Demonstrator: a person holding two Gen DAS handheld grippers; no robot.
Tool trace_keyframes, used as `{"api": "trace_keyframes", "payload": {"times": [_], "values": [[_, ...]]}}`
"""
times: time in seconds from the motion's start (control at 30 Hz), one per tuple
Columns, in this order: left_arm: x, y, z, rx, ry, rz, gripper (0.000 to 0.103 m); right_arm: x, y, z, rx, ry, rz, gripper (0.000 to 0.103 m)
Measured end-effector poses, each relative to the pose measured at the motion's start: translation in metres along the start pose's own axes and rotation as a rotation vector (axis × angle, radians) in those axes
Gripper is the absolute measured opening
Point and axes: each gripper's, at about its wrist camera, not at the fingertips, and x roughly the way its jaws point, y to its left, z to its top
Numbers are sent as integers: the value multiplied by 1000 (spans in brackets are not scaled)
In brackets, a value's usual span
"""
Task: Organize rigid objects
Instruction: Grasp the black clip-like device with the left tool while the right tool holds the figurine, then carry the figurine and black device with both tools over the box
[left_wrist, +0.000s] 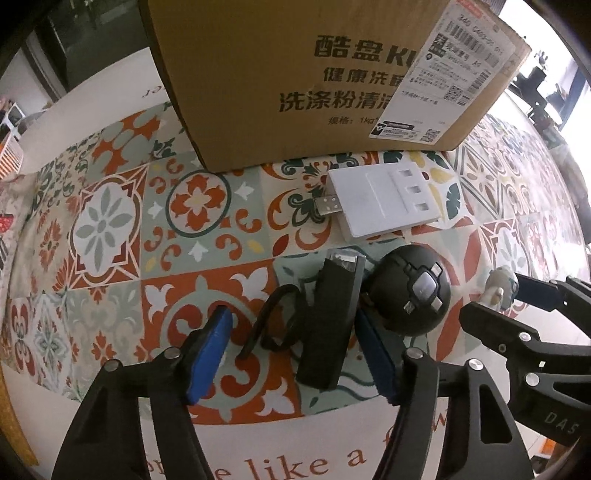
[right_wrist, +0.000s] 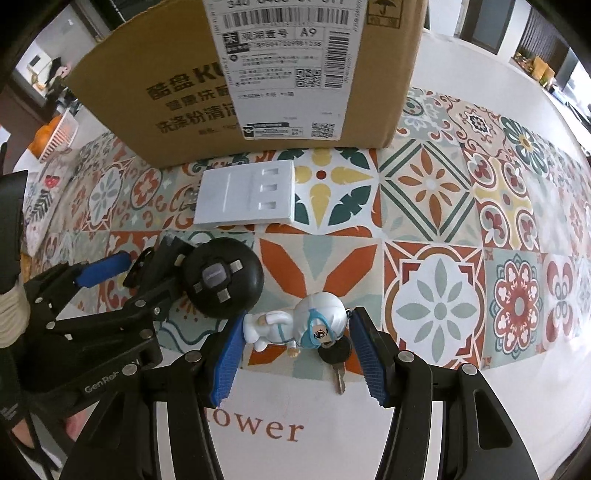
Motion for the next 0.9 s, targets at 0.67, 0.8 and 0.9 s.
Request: {"api": "trace_keyframes", "payload": {"times": [0.67,0.8,0.9], "values": [[-28,7,-43,-73,-53,-11,35,-16,8,-8,-16,-23,41,57],[-45,13,-55,-86,-80,13,35,-23,9,-11,-22,-40,46,57],[-59,14,-61,-93,-96,15,35,-30,11,-12,-26,-53,51,57]]}}
